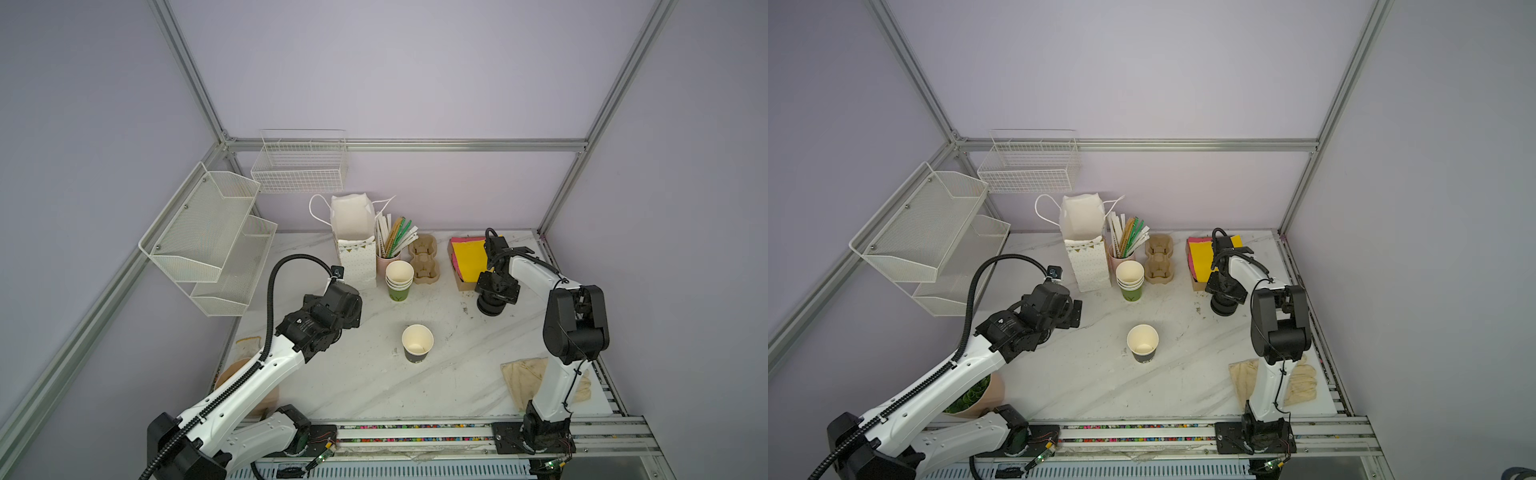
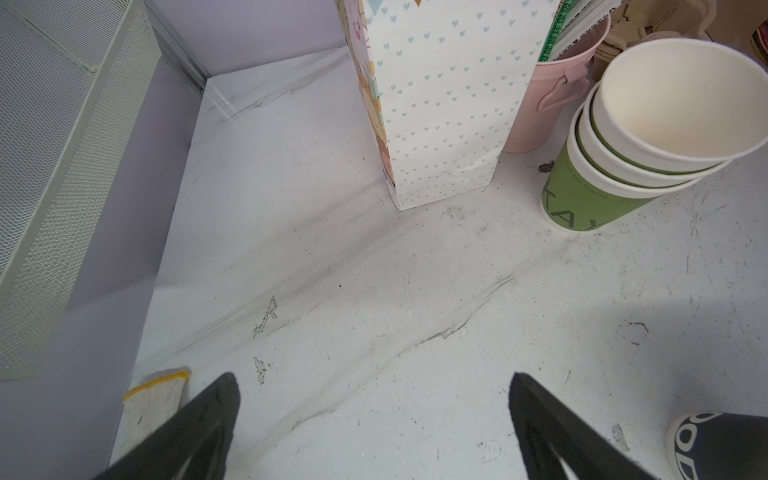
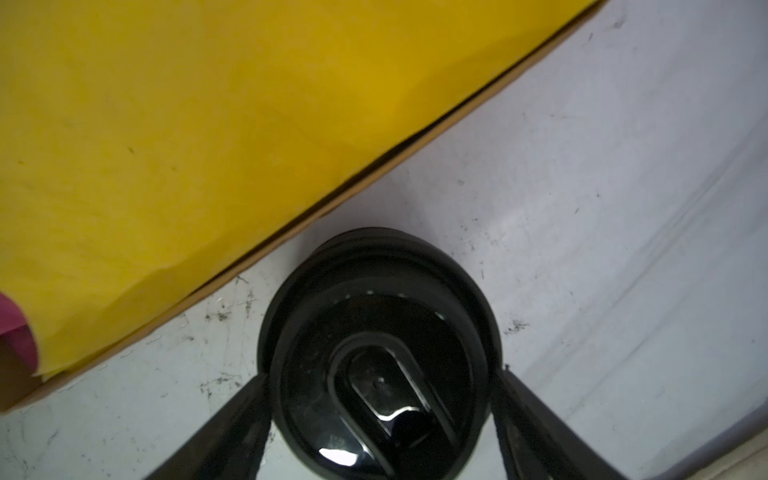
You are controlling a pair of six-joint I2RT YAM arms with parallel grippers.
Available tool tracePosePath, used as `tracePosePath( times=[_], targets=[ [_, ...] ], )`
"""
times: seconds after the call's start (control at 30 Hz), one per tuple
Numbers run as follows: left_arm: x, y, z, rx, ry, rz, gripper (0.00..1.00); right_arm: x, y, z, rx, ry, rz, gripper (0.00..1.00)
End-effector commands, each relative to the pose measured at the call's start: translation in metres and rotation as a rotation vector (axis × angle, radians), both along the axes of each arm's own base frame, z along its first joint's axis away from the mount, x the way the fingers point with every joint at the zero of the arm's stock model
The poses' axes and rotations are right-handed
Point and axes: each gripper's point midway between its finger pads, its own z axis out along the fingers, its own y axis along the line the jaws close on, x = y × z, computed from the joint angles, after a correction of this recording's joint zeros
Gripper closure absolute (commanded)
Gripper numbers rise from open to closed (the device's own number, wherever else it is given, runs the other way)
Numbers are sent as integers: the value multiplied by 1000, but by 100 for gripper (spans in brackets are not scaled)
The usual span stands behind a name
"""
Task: Pack the takeout coffee
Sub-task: 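Close the right gripper around the rim of the black lid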
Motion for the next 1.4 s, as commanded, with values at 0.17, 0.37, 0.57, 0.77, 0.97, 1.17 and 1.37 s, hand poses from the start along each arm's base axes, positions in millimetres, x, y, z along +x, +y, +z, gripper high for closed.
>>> tracePosePath(
  times=[0.17, 0.37, 0.57, 0.77, 0.97, 1.17, 1.37],
  targets=[
    [0, 5, -9, 33, 5, 8, 0, -6, -1, -12, -1, 32, 6, 17],
    [0, 5, -8, 36, 2, 9, 0, -5, 0, -8, 4, 19, 8, 20],
    [0, 6, -10, 41, 7, 9, 0, -6, 1, -7, 13, 16, 10, 27],
    [0, 6, -9, 43, 5, 11, 0, -5, 0, 7, 13, -15, 4, 30],
    [0, 5, -10, 42, 8, 9, 0, -3, -3, 30, 0, -67, -9, 31],
    [0, 5, -12, 43, 14, 5, 0, -5, -5, 33, -7, -80, -16, 31],
    [0, 2, -14, 33, 23, -7, 0, -4, -2, 41, 18, -122, -15, 35]
  ],
)
